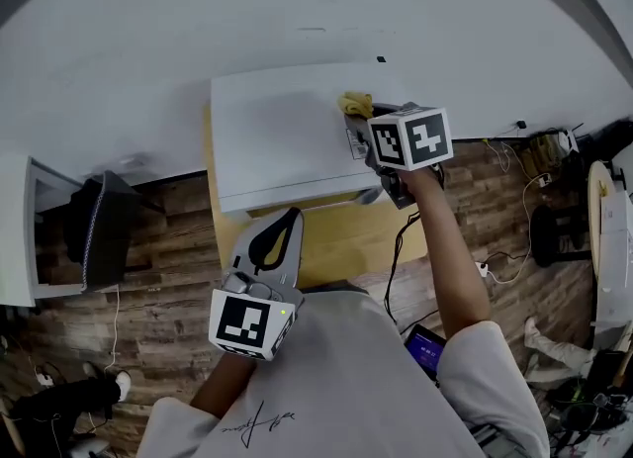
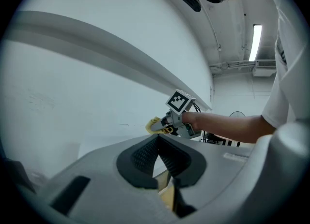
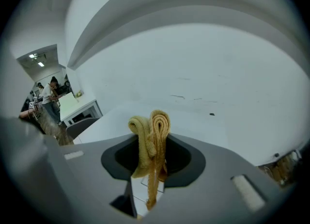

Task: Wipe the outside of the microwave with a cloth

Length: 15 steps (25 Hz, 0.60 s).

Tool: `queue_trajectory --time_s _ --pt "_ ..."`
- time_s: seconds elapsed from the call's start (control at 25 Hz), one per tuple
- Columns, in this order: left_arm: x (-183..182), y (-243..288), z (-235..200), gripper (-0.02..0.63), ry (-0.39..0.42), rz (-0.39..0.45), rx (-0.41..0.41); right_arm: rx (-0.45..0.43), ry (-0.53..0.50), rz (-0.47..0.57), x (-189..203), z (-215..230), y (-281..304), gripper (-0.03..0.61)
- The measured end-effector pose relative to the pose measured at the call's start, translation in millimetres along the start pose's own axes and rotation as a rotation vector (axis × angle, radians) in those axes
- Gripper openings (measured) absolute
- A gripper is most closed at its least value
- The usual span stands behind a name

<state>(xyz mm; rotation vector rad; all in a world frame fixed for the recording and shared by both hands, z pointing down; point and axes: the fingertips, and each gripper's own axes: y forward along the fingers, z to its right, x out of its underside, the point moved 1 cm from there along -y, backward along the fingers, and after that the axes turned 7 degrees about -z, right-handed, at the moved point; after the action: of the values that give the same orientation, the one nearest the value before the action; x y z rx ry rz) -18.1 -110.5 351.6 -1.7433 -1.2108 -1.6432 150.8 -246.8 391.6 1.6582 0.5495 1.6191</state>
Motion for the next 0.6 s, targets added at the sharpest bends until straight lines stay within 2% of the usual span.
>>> queue_trajectory --time_s 0.36,0.6 --pt "3 21 12 -0.011 -0.017 -0.013 0.070 0.200 0.076 -0.051 52 88 -44 0.125" --pt "-3 26 25 -0.011 -0.023 -0.018 0.139 0.356 0.029 -0.138 79 123 -59 0.125"
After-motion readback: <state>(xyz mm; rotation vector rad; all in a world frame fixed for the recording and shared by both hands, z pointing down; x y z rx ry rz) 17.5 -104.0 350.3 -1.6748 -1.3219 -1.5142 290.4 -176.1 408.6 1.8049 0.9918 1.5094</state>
